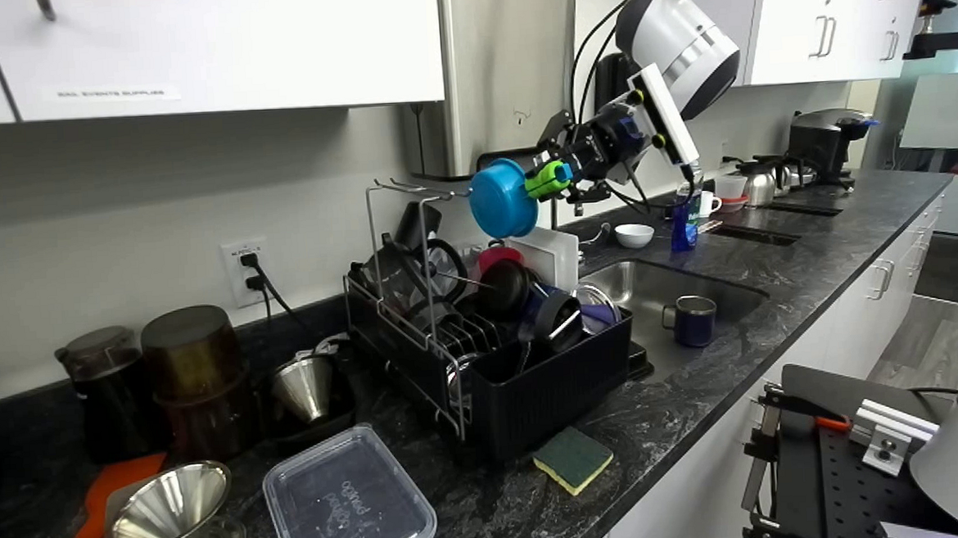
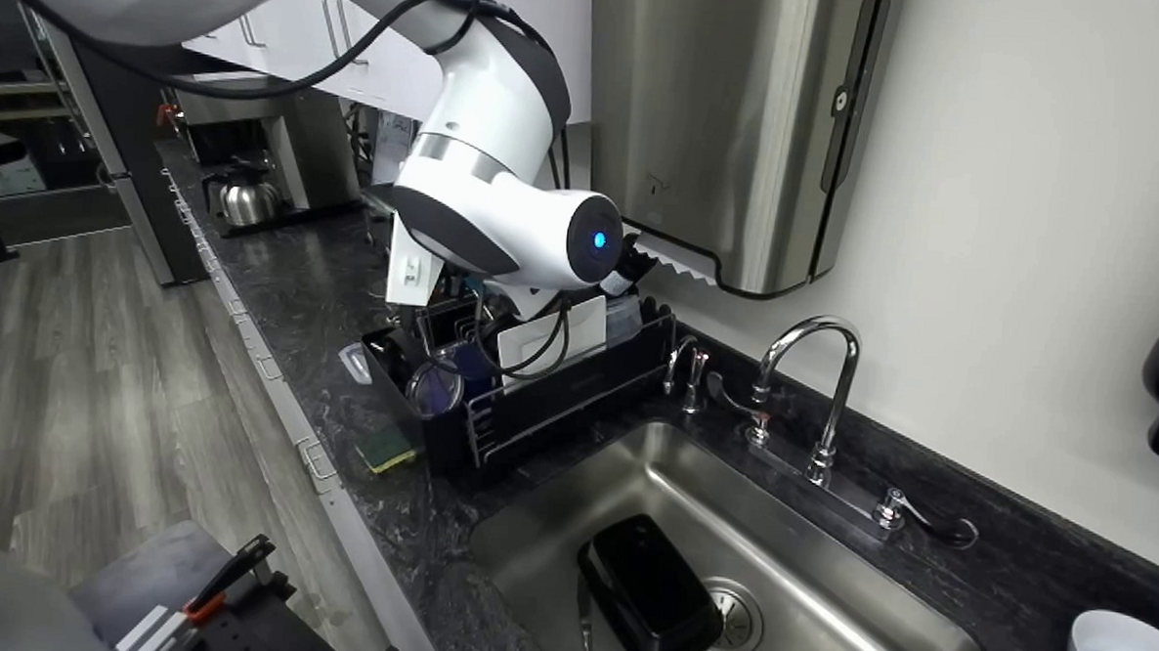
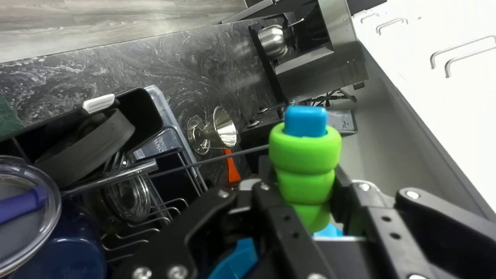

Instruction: Put the blue pan on the the dish dryer

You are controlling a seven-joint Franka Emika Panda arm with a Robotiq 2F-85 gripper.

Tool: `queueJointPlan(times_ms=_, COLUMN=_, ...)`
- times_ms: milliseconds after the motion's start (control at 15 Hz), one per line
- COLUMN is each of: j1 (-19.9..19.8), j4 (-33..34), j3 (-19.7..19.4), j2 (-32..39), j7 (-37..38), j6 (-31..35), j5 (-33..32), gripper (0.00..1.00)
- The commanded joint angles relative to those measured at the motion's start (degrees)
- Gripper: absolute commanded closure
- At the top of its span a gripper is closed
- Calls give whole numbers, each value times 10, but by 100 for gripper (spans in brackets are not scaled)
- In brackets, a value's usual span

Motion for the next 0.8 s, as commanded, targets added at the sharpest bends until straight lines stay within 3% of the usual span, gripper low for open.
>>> queueJointPlan(times_ms=0, j1=-12, j4=12, j3=5, j2=18, j7=15, j6=4, j5=13, gripper=92)
queueJointPlan(times_ms=733, j1=-25, j4=18, j3=-2, j2=42, j7=49, j6=-8, j5=13, gripper=92)
